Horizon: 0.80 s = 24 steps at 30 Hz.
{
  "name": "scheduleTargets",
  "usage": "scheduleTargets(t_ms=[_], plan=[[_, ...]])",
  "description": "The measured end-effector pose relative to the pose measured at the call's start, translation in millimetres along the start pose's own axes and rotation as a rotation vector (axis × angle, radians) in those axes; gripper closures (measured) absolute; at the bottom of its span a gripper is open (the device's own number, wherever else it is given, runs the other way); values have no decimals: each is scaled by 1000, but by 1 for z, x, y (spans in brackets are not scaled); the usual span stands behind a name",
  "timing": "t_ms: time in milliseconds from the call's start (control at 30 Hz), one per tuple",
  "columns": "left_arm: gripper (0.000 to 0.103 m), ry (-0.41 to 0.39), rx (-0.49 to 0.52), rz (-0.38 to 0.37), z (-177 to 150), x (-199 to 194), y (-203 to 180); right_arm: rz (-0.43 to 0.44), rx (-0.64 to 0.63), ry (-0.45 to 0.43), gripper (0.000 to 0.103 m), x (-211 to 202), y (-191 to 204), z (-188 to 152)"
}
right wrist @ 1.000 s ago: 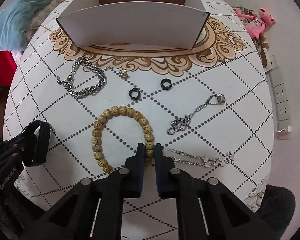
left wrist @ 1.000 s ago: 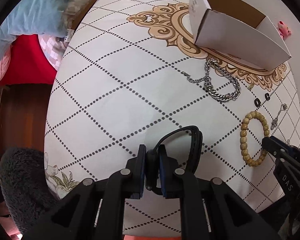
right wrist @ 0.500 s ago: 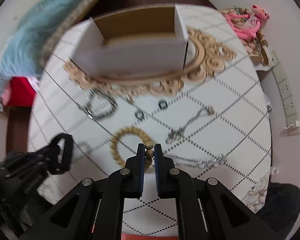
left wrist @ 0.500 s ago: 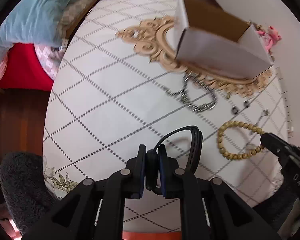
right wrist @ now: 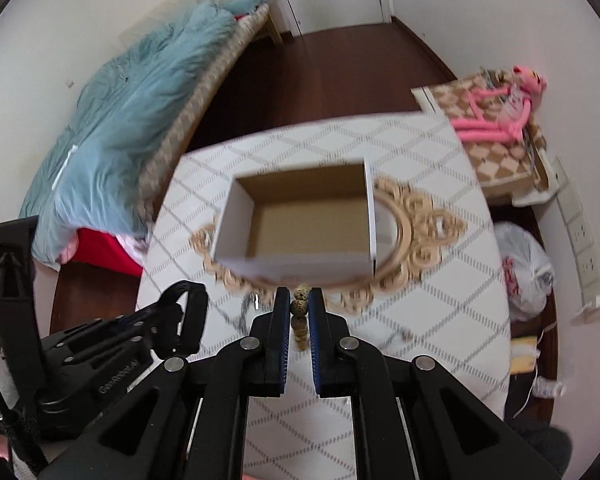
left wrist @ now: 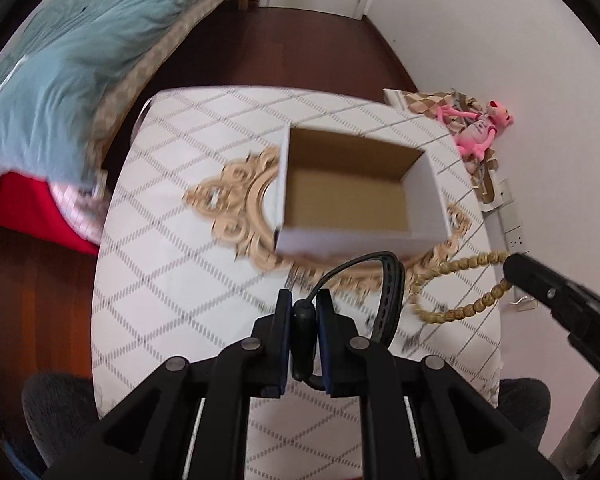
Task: Organize jewelry
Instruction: 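Carry the watch band and bead bracelet into the white box and open both tools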
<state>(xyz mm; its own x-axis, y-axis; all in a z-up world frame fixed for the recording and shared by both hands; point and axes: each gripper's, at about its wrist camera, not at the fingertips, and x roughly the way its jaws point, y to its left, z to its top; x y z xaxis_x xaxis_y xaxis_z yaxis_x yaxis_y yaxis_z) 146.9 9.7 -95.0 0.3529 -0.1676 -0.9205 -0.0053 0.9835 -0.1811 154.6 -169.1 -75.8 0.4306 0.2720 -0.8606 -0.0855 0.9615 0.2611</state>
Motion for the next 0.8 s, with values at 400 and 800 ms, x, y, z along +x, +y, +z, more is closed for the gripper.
scheduleTargets(t_ms=[400,800], plan=[[94,63,29,-11,83,57,-7,-12,7,32,94,54,-16,95],[28,72,13,47,123,71,-1,22,67,205,46,119,-36,113]])
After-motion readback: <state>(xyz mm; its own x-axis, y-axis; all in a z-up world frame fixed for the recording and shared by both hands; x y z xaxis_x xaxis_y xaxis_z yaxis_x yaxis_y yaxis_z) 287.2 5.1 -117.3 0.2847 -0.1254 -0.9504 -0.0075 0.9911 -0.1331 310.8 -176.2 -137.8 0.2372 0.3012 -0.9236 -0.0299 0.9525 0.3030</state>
